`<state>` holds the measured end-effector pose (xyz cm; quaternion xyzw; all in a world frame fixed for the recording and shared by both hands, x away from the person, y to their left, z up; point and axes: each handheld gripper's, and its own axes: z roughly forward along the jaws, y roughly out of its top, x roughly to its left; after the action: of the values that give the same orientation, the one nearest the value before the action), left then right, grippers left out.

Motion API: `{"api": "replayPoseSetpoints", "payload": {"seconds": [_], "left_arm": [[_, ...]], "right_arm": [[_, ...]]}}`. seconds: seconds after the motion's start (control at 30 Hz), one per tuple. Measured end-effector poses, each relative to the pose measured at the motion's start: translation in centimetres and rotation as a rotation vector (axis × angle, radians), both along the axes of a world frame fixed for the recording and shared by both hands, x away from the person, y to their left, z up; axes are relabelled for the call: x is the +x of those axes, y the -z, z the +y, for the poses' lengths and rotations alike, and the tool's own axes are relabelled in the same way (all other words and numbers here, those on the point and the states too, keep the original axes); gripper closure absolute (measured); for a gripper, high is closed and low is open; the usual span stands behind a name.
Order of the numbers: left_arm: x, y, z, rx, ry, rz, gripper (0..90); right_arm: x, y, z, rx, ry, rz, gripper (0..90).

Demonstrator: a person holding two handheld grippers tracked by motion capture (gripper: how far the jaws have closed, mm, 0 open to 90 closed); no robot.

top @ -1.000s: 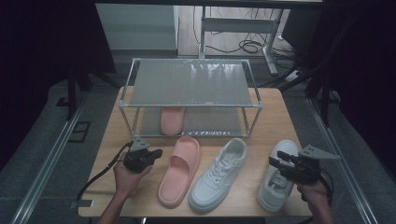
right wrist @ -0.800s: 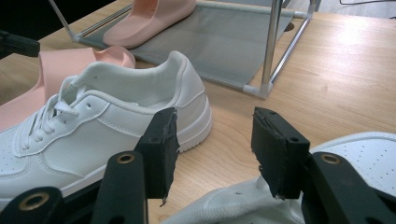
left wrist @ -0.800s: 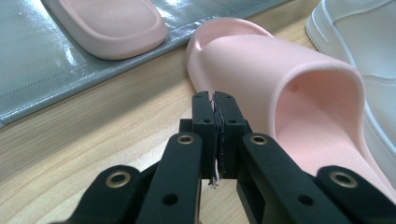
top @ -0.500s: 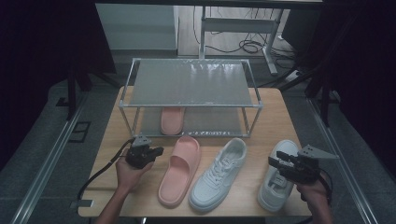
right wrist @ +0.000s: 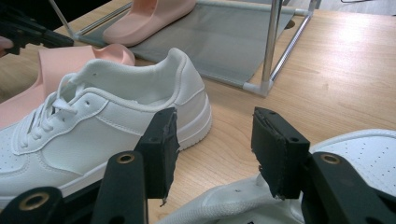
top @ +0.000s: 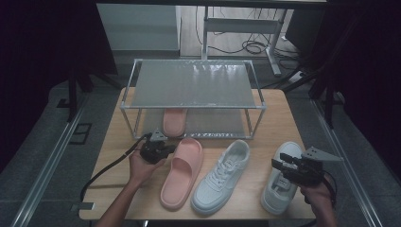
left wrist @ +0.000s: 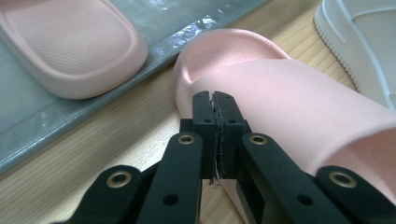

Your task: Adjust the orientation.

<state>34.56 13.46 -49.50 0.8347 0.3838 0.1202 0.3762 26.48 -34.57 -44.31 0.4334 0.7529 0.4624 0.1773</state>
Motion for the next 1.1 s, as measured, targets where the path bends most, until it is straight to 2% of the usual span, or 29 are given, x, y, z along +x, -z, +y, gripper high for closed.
{"api": "replayPoseSetpoints", "payload": {"seconds": [0.3, 0.73, 0.8, 1.1], "left_arm": [[0.9, 0.2, -0.5, 0.022, 0.007, 0.011, 89.2], [2.3, 0.1, -3.7, 0.047, 0.066, 0.019, 89.2], [2.5, 0.1, -4.1, 0.062, 0.074, 0.018, 89.2], [2.6, 0.2, -3.9, 0.059, 0.058, 0.011, 88.3]], "right_arm": [[0.0, 0.0, -0.1, -0.001, 0.000, 0.002, 50.9], [0.1, 0.1, -0.2, 0.000, 0.002, 0.002, 50.9], [0.0, 0.1, -0.2, 0.002, 0.003, 0.001, 50.9], [0.0, 0.0, -0.3, 0.002, 0.004, -0.001, 50.9]]}}
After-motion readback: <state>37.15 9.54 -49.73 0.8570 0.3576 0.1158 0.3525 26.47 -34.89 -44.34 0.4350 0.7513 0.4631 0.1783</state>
